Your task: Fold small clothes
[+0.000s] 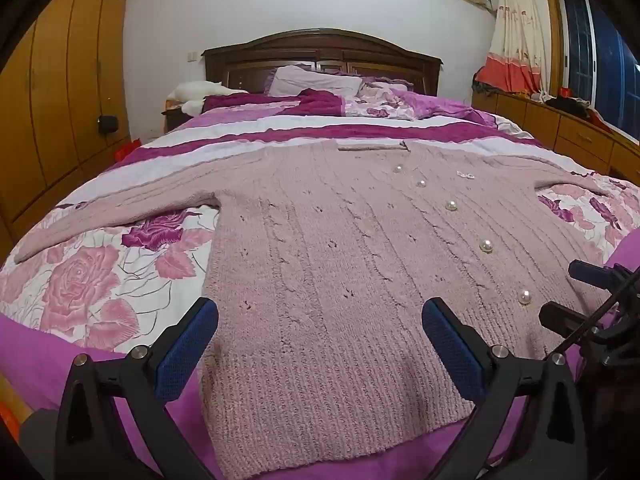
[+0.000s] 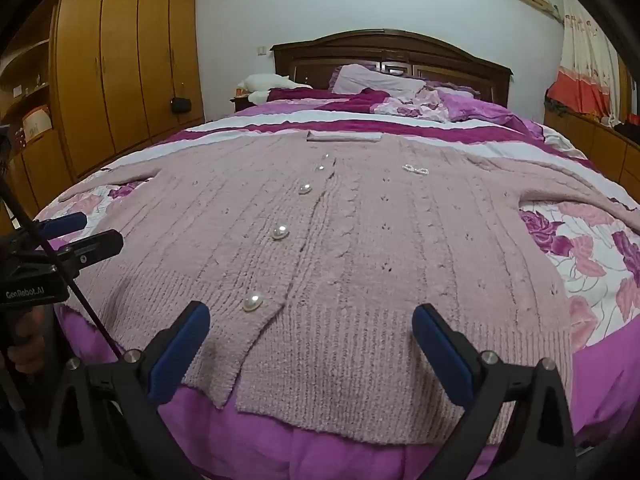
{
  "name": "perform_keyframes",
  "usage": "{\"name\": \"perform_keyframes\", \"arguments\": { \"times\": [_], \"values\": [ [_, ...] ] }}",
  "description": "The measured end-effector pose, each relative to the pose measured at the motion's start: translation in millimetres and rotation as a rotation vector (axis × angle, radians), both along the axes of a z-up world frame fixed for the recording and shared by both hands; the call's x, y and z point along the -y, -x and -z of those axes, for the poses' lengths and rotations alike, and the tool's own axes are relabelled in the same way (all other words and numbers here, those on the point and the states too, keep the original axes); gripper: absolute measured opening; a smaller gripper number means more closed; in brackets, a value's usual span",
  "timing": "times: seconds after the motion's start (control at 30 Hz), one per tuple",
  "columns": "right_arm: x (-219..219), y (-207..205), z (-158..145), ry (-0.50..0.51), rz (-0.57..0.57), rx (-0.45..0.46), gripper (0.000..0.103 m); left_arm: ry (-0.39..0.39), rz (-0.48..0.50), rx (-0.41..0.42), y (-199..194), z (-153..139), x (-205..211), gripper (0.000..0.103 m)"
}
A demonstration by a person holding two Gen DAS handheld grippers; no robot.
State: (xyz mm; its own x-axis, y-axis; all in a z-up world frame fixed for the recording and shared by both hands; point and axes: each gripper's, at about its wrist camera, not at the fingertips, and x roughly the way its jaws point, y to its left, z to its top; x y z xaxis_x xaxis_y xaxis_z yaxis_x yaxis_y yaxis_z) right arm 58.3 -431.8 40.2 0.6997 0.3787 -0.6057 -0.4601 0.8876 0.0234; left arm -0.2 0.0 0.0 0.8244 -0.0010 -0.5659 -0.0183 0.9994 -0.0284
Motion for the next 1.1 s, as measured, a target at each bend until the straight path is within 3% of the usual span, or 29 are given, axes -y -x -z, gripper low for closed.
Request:
{"name": "perform_keyframes", "arguments": {
  "times": [1.1],
  "values": [
    [-0.8, 2.8, -0.2, 0.003, -0.029, 0.01, 0.103, -0.001, 0.003, -0.012, -0.5, 1.4, 1.5, 0.085]
  ]
}}
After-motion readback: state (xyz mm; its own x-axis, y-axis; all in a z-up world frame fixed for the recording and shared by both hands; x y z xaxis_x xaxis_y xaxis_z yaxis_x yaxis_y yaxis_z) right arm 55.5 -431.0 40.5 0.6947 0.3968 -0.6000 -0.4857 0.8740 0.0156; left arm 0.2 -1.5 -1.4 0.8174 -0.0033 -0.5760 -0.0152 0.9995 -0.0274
